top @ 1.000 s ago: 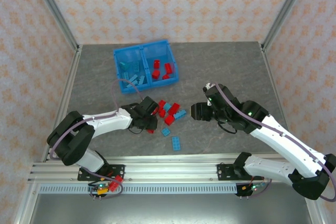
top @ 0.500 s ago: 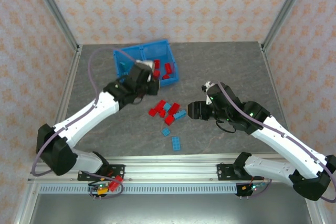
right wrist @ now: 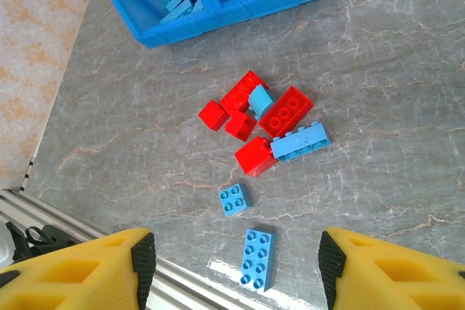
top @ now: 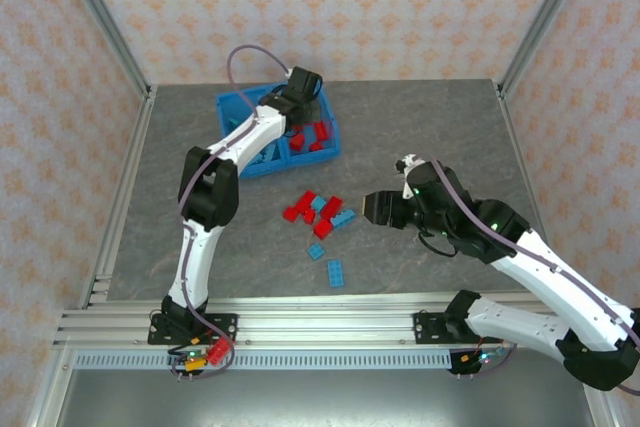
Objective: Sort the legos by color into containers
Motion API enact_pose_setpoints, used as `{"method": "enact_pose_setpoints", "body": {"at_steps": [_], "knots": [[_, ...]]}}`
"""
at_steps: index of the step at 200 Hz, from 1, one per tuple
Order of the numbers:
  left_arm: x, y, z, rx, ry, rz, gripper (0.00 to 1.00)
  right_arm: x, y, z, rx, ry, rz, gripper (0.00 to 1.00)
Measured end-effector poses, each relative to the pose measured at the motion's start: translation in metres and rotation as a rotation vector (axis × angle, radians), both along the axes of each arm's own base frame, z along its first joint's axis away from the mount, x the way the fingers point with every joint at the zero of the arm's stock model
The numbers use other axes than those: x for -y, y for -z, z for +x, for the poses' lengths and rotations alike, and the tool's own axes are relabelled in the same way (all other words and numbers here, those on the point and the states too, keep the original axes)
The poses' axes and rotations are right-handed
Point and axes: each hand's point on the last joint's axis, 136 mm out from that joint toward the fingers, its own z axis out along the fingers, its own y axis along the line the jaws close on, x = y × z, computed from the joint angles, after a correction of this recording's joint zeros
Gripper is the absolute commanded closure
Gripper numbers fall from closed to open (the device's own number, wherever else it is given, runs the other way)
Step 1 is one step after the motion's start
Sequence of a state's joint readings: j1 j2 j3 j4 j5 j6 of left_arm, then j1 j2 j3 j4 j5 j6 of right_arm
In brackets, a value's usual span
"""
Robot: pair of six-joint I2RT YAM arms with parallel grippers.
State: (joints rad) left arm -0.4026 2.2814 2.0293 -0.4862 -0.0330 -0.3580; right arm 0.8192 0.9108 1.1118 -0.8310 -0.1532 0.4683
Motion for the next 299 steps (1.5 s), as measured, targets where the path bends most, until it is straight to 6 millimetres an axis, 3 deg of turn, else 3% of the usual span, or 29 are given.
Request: {"method": "enact_pose_setpoints", "body": {"at_steps": [18,40,66,87,108,129,142,152,164,174,210,225,249,299], "knots": [[0.002,0.022,0.000,-0.049,-0.007,0.000,0.59,0.002,-0.001,-0.001,0.001,0.006,0.005,0.37],[0.004,0.025,-0.002,-0.066,-0.005,-0.004,0.55,0.003,-0.003,-0.002,0.002,0.011,0.011,0.37],[0.006,0.008,-0.005,-0.048,0.007,-0.026,0.55,0.004,-0.005,-0.003,0.005,0.014,0.021,0.37],[0.008,-0.028,-0.023,-0.022,0.040,-0.071,0.56,0.004,-0.005,-0.003,0.005,0.016,0.023,0.37],[0.013,-0.087,-0.068,0.041,0.105,-0.102,0.56,0.005,-0.002,-0.002,0.006,0.026,0.017,0.37],[0.045,-0.156,-0.143,0.155,0.257,-0.124,0.57,0.011,0.009,0.002,0.000,0.067,-0.010,0.33],[0.072,-0.181,-0.193,0.211,0.385,-0.130,0.57,0.019,0.017,0.006,0.002,0.117,-0.034,0.27],[0.093,-0.185,-0.227,0.226,0.491,-0.119,0.57,0.029,0.021,0.009,0.014,0.167,-0.053,0.25],[0.110,-0.172,-0.254,0.200,0.586,-0.081,0.57,0.043,0.025,0.010,0.034,0.225,-0.071,0.25],[0.118,-0.151,-0.263,0.153,0.627,-0.041,0.56,0.053,0.026,0.009,0.049,0.260,-0.080,0.24],[0.121,-0.026,-0.268,-0.130,0.669,0.138,0.55,0.070,0.026,-0.005,0.072,0.281,-0.036,0.23],[0.119,0.010,-0.270,-0.218,0.680,0.194,0.53,0.070,0.028,-0.010,0.059,0.265,-0.022,0.23],[0.119,0.044,-0.270,-0.292,0.696,0.249,0.51,0.072,0.035,-0.016,0.032,0.258,-0.026,0.22],[0.127,0.083,-0.264,-0.358,0.720,0.296,0.51,0.075,0.033,-0.021,0.030,0.265,0.004,0.22]]}}
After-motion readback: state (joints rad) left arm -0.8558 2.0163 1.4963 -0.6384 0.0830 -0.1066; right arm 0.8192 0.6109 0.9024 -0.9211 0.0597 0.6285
